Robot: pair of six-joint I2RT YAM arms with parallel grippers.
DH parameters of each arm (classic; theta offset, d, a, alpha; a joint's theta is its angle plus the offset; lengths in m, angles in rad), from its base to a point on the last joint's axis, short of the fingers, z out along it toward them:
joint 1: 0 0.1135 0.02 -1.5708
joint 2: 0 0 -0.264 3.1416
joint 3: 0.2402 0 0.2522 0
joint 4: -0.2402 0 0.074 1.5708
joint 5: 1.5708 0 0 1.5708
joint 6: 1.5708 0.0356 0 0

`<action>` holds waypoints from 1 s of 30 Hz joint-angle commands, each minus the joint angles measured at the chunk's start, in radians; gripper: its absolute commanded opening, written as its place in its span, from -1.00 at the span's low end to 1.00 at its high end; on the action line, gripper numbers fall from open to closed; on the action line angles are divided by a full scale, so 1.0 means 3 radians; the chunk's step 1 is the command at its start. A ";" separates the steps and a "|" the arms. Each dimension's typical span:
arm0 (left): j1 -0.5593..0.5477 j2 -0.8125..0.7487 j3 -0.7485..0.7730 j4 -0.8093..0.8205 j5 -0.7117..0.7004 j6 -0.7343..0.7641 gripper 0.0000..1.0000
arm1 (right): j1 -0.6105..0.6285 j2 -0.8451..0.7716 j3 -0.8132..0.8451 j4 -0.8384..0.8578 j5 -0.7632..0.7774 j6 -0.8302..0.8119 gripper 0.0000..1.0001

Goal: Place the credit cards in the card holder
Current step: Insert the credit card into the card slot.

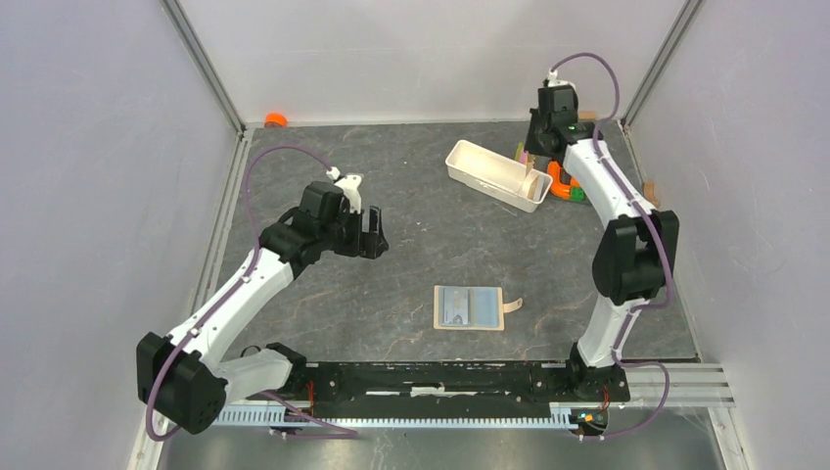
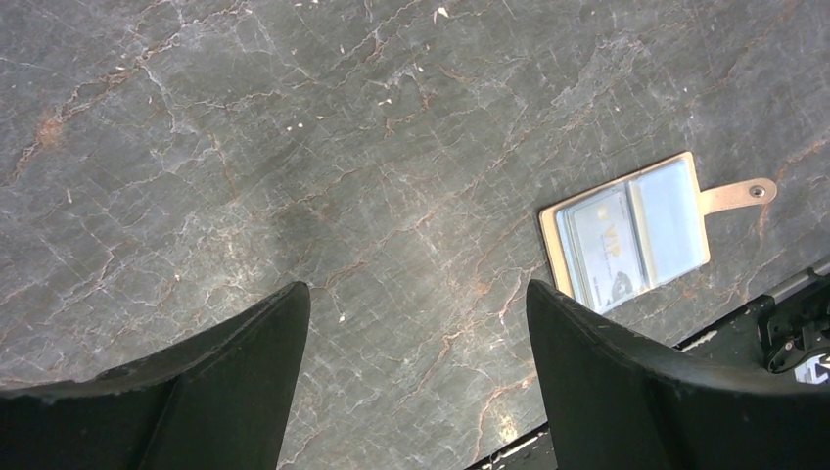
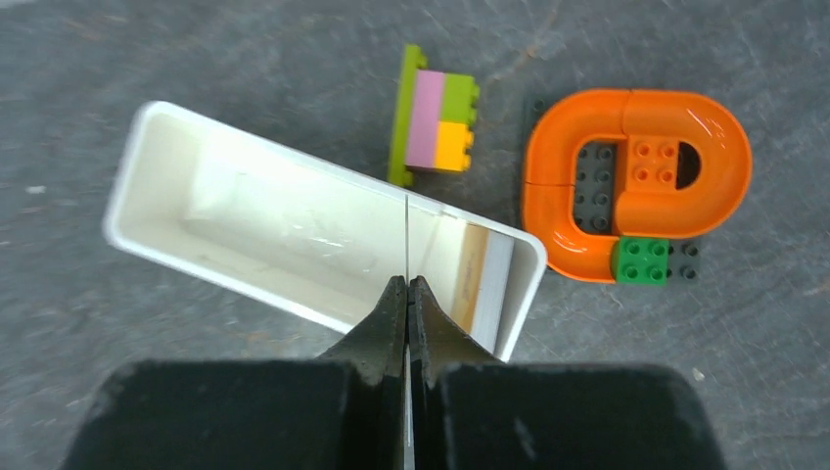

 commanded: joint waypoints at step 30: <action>-0.1249 0.0884 -0.1219 0.2447 0.0227 -0.2093 0.56 | 0.0293 -0.2978 -0.4686 0.2237 -0.3017 0.1388 -1.00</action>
